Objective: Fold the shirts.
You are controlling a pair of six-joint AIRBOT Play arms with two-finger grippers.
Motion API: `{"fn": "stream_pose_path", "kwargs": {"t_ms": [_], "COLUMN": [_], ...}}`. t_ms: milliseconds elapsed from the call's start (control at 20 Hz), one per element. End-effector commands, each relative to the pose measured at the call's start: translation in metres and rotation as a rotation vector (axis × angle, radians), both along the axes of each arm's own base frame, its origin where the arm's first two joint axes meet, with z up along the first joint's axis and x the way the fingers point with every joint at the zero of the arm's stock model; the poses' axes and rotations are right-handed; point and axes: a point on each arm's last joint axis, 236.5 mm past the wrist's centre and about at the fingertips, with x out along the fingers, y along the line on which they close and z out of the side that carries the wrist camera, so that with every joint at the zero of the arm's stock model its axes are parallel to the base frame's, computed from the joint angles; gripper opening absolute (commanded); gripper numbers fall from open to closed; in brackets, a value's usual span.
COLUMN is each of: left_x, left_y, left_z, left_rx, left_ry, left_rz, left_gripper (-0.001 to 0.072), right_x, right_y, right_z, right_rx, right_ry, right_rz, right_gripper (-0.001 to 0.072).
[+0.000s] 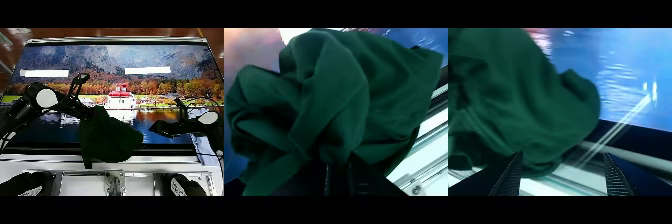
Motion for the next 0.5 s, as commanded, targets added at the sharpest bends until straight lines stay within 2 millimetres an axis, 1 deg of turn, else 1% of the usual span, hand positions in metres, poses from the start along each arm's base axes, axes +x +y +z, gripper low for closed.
{"fn": "stream_pose_path", "kwargs": {"t_ms": [0, 100, 200, 300, 350, 400, 450], "left_x": [-0.006, -0.008, -0.009, -0.009, -0.009, -0.009, -0.009], "left_y": [0.017, 0.023, 0.023, 0.023, 0.023, 0.022, 0.022], "left_z": [-0.016, -0.018, -0.019, -0.019, -0.018, -0.017, -0.016], "left_rx": [0.086, 0.114, 0.117, 0.115, 0.111, 0.107, 0.106], "left_ry": [0.032, 0.037, 0.042, 0.044, 0.050, 0.053, 0.049], "left_rz": [-0.023, -0.027, -0.029, -0.025, -0.008, -0.003, -0.003], "left_gripper": [0.0051, 0.0052, 0.0052, 0.0051, 0.0052, 0.0051, 0.0051], "right_x": [-0.005, -0.013, -0.015, -0.005, 0.000, 0.004, 0.007], "right_y": [0.017, 0.034, 0.046, 0.056, 0.060, 0.063, 0.066], "right_z": [-0.049, -0.072, -0.089, -0.097, -0.097, -0.096, -0.093], "right_rx": [-0.014, -0.030, -0.038, -0.030, -0.018, -0.008, 0.008], "right_ry": [0.092, 0.144, 0.168, 0.161, 0.150, 0.140, 0.138], "right_rz": [0.041, 0.098, 0.117, 0.065, 0.044, 0.027, 0.014], "right_gripper": [0.0635, 0.0635, 0.0635, 0.0634, 0.0629, 0.0498, 0.0259]}}
